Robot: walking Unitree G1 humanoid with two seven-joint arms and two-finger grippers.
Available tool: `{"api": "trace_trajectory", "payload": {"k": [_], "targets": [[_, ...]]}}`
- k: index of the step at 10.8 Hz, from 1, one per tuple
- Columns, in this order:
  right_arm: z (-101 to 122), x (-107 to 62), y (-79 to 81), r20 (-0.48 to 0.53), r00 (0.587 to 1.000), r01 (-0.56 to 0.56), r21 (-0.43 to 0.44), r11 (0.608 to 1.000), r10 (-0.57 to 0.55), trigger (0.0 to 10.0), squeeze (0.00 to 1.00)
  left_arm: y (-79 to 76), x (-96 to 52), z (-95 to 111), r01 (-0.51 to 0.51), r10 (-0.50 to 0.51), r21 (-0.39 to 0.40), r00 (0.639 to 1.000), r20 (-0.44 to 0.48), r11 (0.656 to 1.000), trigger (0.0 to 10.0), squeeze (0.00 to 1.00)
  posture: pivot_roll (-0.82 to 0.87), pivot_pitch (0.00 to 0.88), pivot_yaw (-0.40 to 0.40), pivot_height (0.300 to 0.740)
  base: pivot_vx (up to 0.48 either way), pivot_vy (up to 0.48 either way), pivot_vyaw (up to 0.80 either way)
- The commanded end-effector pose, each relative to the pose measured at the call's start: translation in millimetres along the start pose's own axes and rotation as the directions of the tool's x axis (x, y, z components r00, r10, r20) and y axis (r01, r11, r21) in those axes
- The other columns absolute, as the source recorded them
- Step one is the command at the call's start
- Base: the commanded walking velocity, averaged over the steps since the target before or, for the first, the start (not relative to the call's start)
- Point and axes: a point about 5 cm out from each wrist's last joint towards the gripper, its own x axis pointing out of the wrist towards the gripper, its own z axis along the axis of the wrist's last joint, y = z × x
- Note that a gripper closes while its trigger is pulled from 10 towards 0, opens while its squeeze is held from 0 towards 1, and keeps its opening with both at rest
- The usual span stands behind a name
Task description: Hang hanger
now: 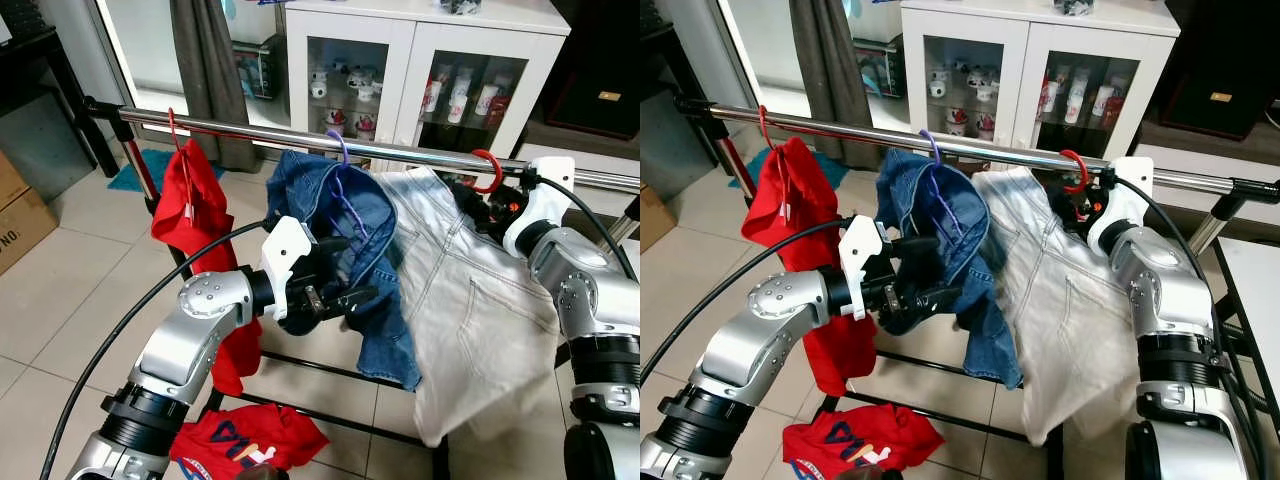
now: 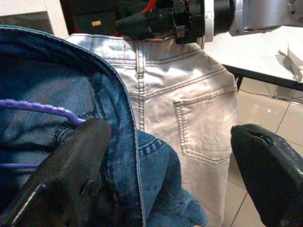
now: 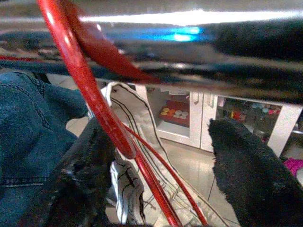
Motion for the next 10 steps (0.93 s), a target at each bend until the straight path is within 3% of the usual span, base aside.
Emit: {"api": "trace_trajectory", "payload": {"k": [1,10], "targets": [[0,1.9,1.3,-0.005,1.0,-0.013,0.009,1.0,0.014,0.0,0.0,1.2,0.0,5,-0.003,0.003,0.016,1.0,0.002,1.0,10.0,0.65,-0.06,0.0,0.023,0.74,0.0,0.0,0.0],[5,10.2,12.5,0.043,0.996,-0.076,0.003,0.997,0.076,0.0,0.0,3.7,2.1,7,-0.011,0.011,0.036,1.0,0.001,0.999,10.0,0.65,-0.06,0.0,0.026,0.74,0.0,0.0,0.0]]}}
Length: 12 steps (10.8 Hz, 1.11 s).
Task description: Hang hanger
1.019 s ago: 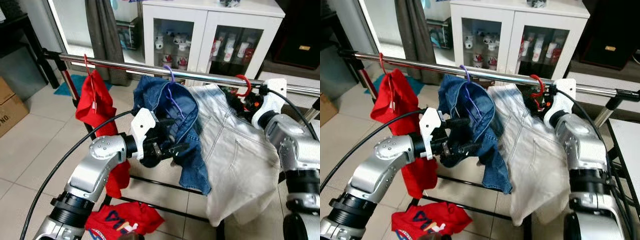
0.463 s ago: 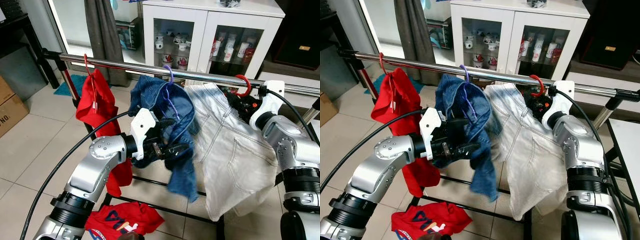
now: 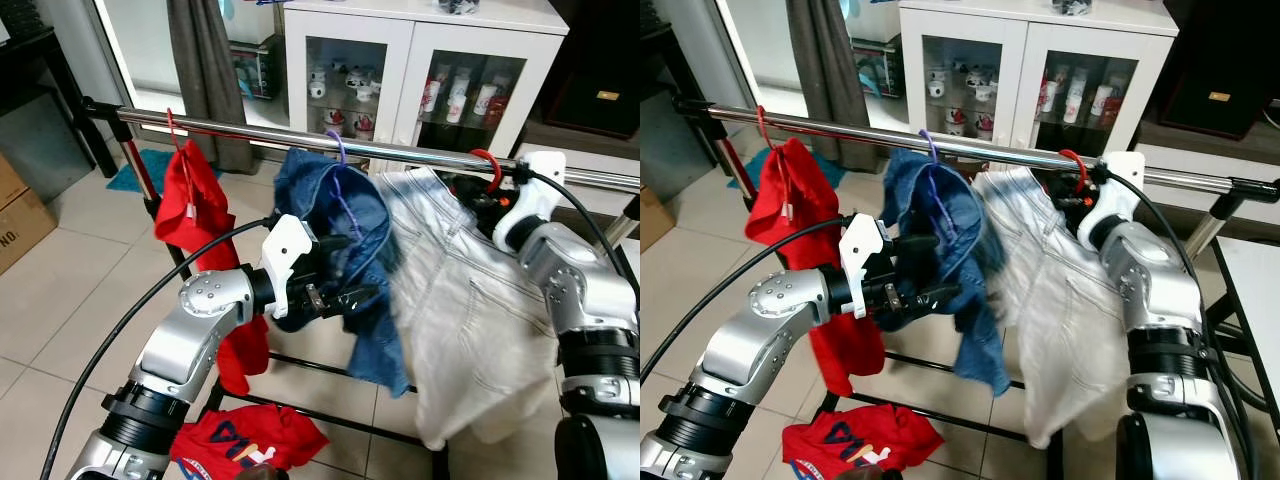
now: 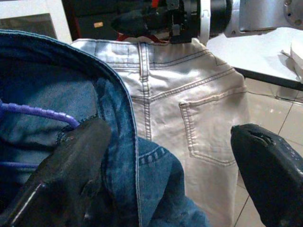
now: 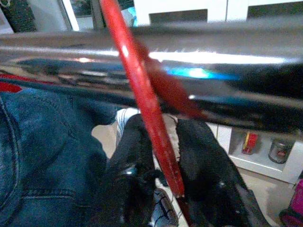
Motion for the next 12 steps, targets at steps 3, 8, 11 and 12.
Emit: {"api": "trace_trajectory", "payload": {"k": [3,8,11,12], "targets": [[-1,2.1,2.2,-0.005,1.0,-0.018,-0.01,1.0,0.018,0.0,0.0,2.6,1.1,4,-0.006,0.006,0.028,1.0,-0.007,1.0,10.0,0.65,-0.06,0.0,0.024,0.74,0.0,0.0,0.0],[5,-2.4,0.9,0.061,0.998,0.011,-0.02,1.0,-0.009,0.0,0.0,5.2,1.3,6,-0.035,0.035,0.039,0.999,0.001,0.999,10.0,0.65,-0.05,0.0,0.026,0.74,0.0,0.0,0.0],[27,-20.5,6.0,0.192,0.981,0.037,-0.195,0.98,0.002,0.0,0.0,8.4,1.2,8,-0.076,0.076,0.042,0.997,0.017,0.996,10.0,0.65,-0.05,0.0,0.027,0.74,0.0,0.0,0.0],[28,-24.6,7.5,0.207,0.978,0.036,-0.222,0.974,0.011,0.0,0.0,8.7,1.8,7,-0.084,0.083,0.042,0.996,0.017,0.996,10.0,0.65,-0.06,0.0,0.029,0.74,0.0,0.0,0.0]]}}
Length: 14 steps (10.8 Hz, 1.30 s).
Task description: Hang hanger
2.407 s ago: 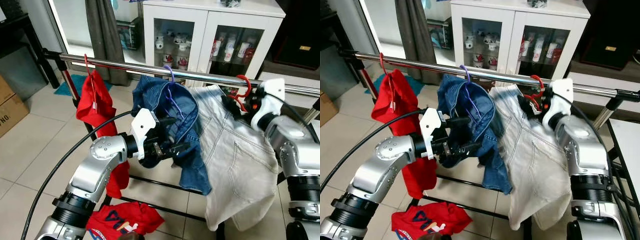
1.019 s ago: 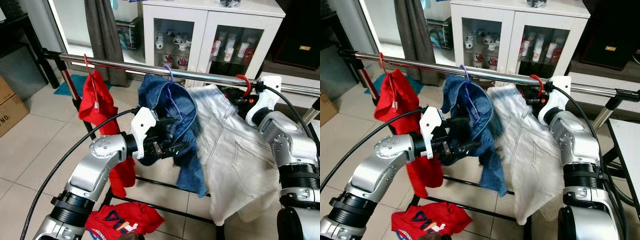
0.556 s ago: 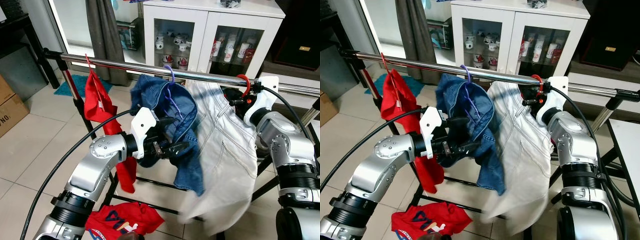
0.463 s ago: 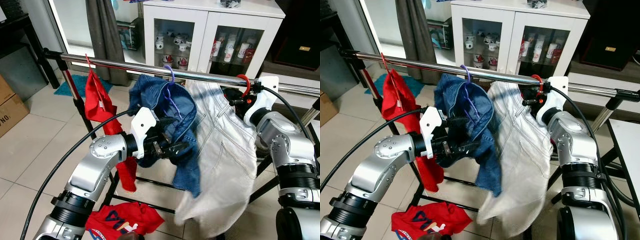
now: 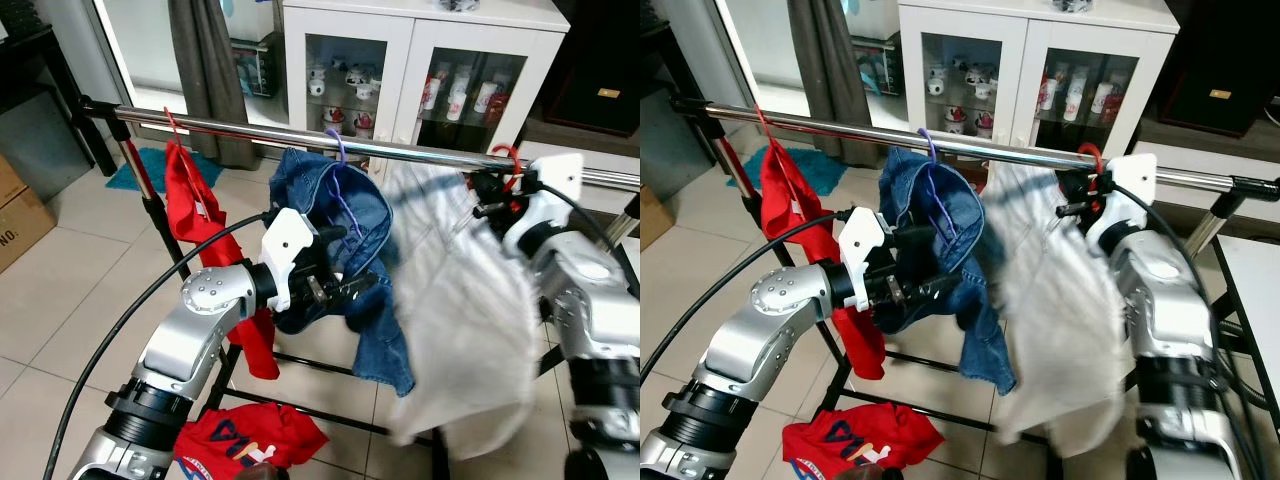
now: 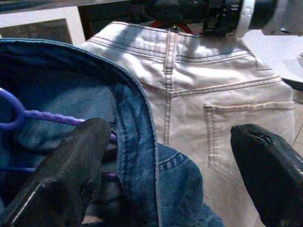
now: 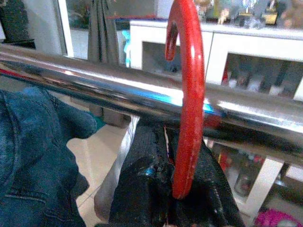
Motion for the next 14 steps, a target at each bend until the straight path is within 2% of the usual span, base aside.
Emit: {"api": "trace_trajectory", "payload": {"k": [1,2,3,4,5,6,7,8,9,10,11,12,14], "targets": [[21,-3.8,2.9,0.108,0.994,-0.006,-0.061,0.998,0.013,0.0,0.0,4.0,0.9,2,-0.029,0.029,0.019,1.0,0.002,0.999,10.0,0.65,-0.06,0.0,0.032,0.74,0.0,0.0,0.0],[22,-10.2,5.4,0.122,0.992,-0.008,-0.075,0.997,0.017,0.0,0.0,4.1,2.5,3,-0.057,0.057,0.016,0.998,0.019,0.998,10.0,0.65,-0.06,0.0,0.033,0.74,0.0,0.0,0.0],[14,-15.1,7.5,0.073,0.997,-0.021,-0.105,0.994,0.029,0.0,0.0,7.3,2.7,0,-0.131,0.131,0.019,0.991,0.011,0.991,10.0,0.64,-0.06,0.0,0.033,0.74,0.0,0.0,0.0],[0,-23.5,10.1,0.008,1.0,-0.018,-0.115,0.993,0.019,0.0,0.0,13.4,0.1,-7,-0.26,0.261,0.042,0.965,-0.022,0.965,10.0,0.63,-0.06,0.0,0.035,0.74,0.0,0.0,0.0],[-10,-32.7,13.3,-0.017,1.0,-0.002,-0.08,0.997,0.0,0.0,0.0,17.1,-6.1,-15,-0.346,0.347,0.029,0.937,-0.031,0.938,10.0,0.62,-0.06,0.0,0.034,0.74,0.0,0.0,0.0],[-29,-51.8,20.1,-0.075,0.996,0.055,-0.035,0.998,-0.058,0.0,0.0,17.4,-20.8,-27,-0.446,0.445,-0.006,0.894,-0.043,0.895,10.0,0.58,-0.06,0.0,0.029,0.74,0.0,0.0,0.0],[-36,-59.6,24.4,-0.093,0.991,0.094,-0.003,0.996,-0.094,0.0,0.0,15.7,-25.8,-29,-0.475,0.473,-0.027,0.88,-0.038,0.88,10.0,0.58,-0.06,0.0,0.026,0.74,0.0,0.0,0.0],[-43,-66.9,29.4,-0.124,0.981,0.148,0.009,0.989,-0.146,4.8,0.0,12.7,-28.4,-31,-0.505,0.504,-0.043,0.863,-0.039,0.862,10.0,0.58,-0.06,0.0,0.024,0.74,0.0,0.0,0.0],[-54,-73.8,37.9,-0.167,0.963,0.225,0.056,0.973,-0.213,10.0,0.0,6.2,-28.8,-34,-0.516,0.514,-0.032,0.856,-0.049,0.856,10.0,0.59,-0.06,0.0,0.023,0.74,0.0,0.0,0.0],[-58,-74.1,52.2,-0.179,0.964,0.21,0.064,0.976,-0.196,10.0,0.0,2.5,-28.3,-36,-0.524,0.523,-0.033,0.851,-0.05,0.851,10.0,0.58,-0.06,0.0,0.023,0.74,0.0,0.0,0.0],[-56,-72.8,58.6,-0.173,0.966,0.195,0.007,0.981,-0.191,10.0,0.0,2.0,-28.6,-35,-0.535,0.533,-0.033,0.845,-0.05,0.844,10.0,0.58,-0.06,0.0,0.021,0.74,0.0,0.0,0.0],[-55,-72.1,60.3,-0.161,0.969,0.191,-0.012,0.982,-0.19,10.0,0.0,1.6,-29.9,-34,-0.545,0.543,-0.034,0.838,-0.053,0.838,10.0,0.58,-0.05,0.0,0.016,0.74,0.0,0.0,0.0],[-49,-71.8,58.3,-0.124,0.97,0.217,0.064,0.974,-0.208,10.0,0.0,-0.3,-31.3,-35,-0.554,0.551,-0.035,0.832,-0.055,0.832,10.0,0.58,-0.05,0.002,0.011,0.74,0.0,0.0,0.0]]}}
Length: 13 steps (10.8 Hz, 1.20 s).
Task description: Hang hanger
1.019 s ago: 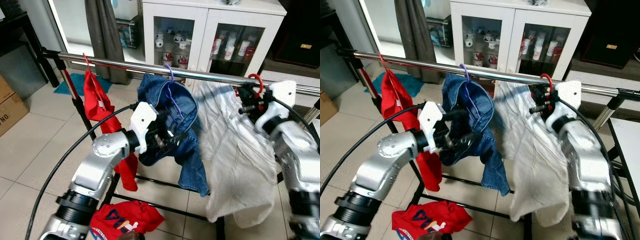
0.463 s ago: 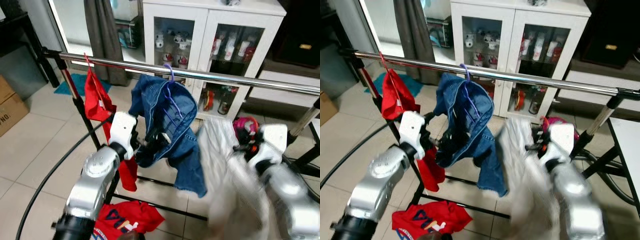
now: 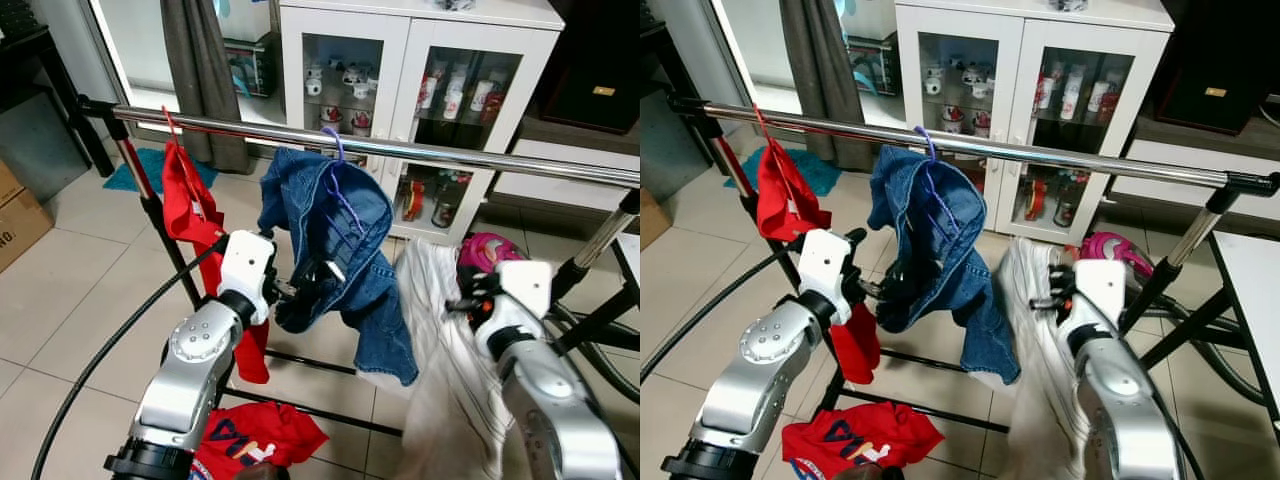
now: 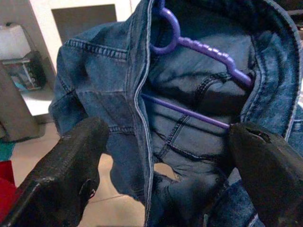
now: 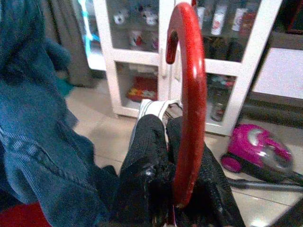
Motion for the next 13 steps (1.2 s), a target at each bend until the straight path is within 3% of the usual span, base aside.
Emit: {"api": "trace_trajectory", "payload": {"k": [1,2,3,5,13], "targets": [[20,-0.4,1.6,0.102,0.995,-0.014,0.016,1.0,0.013,10.0,0.0,-1.6,-1.0,3,-0.001,0.001,0.004,1.0,0.006,1.0,10.0,0.58,-0.05,0.005,0.008,0.74,0.0,0.0,0.0],[21,0.6,1.1,0.125,0.992,0.001,0.023,1.0,-0.003,10.0,0.0,-1.9,-0.7,3,-0.001,0.001,0.007,1.0,0.007,1.0,10.0,0.58,-0.05,0.006,0.008,0.74,0.0,0.0,0.0],[16,1.6,1.1,0.08,0.996,0.026,0.007,1.0,-0.027,10.0,0.0,-3.2,-0.2,4,0.005,-0.005,0.007,1.0,0.007,1.0,10.0,0.58,-0.05,0.006,0.008,0.74,-0.24,0.0,0.0],[16,1.4,3.1,0.075,0.997,-0.014,-0.01,1.0,0.015,10.0,0.0,-4.2,1.0,5,0.014,-0.014,0.015,1.0,0.007,1.0,10.0,0.57,-0.05,0.006,0.012,0.74,-0.246,0.0,0.0],[10,-0.8,4.2,0.042,0.999,-0.016,-0.044,0.999,0.018,10.0,0.0,-4.4,2.7,9,0.033,-0.033,0.025,0.999,0.009,0.999,10.0,0.57,-0.05,0.013,0.021,0.74,0.0,0.0,0.0]]}}
